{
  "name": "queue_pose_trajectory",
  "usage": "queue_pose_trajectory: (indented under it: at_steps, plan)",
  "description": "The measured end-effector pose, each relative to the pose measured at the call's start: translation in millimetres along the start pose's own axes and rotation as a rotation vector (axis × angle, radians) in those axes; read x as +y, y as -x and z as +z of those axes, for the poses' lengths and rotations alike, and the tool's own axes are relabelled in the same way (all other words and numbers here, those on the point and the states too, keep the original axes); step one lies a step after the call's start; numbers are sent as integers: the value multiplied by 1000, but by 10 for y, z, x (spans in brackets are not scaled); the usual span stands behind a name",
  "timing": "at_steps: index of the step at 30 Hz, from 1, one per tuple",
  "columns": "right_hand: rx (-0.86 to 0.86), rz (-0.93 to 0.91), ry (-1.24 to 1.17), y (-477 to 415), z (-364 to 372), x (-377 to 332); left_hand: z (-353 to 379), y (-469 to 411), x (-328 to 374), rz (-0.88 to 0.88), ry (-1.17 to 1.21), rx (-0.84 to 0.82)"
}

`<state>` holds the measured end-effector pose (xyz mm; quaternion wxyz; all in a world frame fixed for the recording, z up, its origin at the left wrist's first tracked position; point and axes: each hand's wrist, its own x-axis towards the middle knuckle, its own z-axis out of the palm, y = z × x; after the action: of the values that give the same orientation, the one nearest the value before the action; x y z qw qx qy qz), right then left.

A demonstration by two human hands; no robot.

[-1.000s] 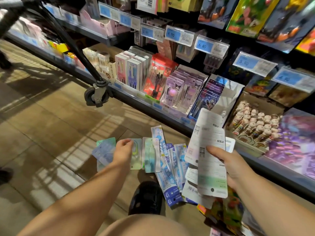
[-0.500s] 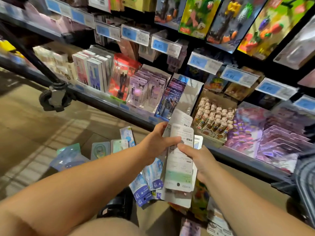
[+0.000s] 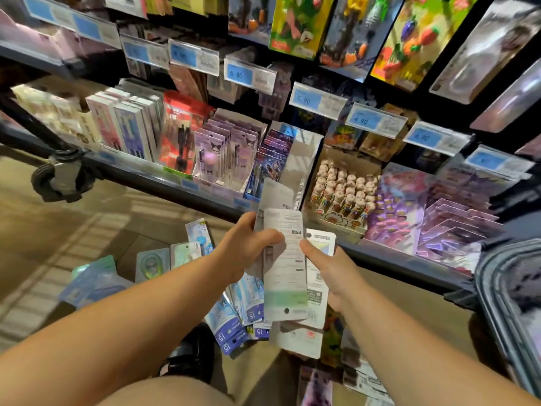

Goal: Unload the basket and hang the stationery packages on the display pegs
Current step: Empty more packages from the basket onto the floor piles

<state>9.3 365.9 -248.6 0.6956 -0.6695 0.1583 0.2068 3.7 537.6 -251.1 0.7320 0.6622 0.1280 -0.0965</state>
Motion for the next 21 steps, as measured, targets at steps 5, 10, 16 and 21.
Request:
queue_pose_trajectory:
  at_steps: [5, 10, 16, 21]
  plan:
    - [58, 48, -11, -5, -111, -42, -94, -32, 79, 124, 8, 153]
    - [95, 94, -29, 18, -153, -117, -134, 6, 166, 209, -8, 294]
    - [85, 245, -31, 65, -251, -235, -246, 39, 181, 374, -86, 461]
    - [121, 338, -27, 64, -91, -169, -70, 109, 43, 764, -262, 167]
